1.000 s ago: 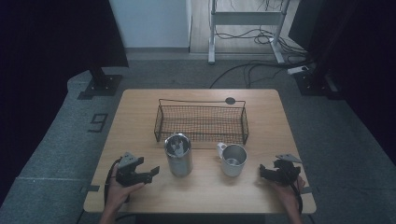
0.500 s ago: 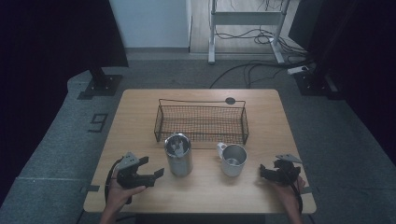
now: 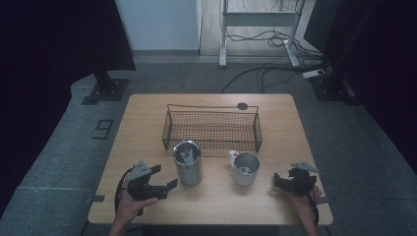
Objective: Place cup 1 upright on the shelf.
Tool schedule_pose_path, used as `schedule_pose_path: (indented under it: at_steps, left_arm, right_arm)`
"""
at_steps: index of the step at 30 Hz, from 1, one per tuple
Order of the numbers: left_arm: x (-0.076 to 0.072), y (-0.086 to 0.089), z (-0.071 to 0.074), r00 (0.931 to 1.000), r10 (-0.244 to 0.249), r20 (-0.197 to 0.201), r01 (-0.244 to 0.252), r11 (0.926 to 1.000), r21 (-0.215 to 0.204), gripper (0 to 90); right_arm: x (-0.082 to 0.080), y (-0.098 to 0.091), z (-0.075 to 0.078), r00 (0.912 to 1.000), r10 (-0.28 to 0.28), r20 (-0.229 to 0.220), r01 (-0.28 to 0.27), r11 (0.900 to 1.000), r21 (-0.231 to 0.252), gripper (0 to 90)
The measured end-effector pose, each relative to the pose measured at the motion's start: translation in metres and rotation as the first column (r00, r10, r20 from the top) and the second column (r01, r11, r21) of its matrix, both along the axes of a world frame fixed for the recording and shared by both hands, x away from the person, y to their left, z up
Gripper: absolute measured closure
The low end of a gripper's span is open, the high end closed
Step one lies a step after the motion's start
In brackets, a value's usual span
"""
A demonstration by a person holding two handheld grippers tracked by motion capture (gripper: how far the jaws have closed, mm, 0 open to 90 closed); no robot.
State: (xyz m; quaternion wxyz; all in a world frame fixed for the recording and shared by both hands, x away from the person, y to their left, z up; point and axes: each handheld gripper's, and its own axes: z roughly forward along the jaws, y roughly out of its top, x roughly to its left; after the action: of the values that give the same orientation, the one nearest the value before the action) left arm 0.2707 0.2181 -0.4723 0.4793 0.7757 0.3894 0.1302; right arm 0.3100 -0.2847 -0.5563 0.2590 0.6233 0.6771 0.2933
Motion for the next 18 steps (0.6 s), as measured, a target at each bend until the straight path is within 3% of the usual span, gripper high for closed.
schedule_pose_path:
  at_steps: [12, 18]
  left_arm:
    - [-0.003, -0.018, 0.001, 0.9987, -0.050, 0.011, 0.050, 0.9987, 0.013, 4.9]
    - [-0.001, -0.021, -0.001, 0.9989, -0.042, 0.021, 0.042, 0.9990, 0.018, 3.9]
  right_arm:
    - [0.000, 0.000, 0.000, 1.0000, -0.003, 0.000, 0.003, 1.0000, 0.000, 2.8]
    - [0.000, 0.000, 0.000, 1.0000, -0.003, 0.000, 0.003, 1.0000, 0.000, 2.8]
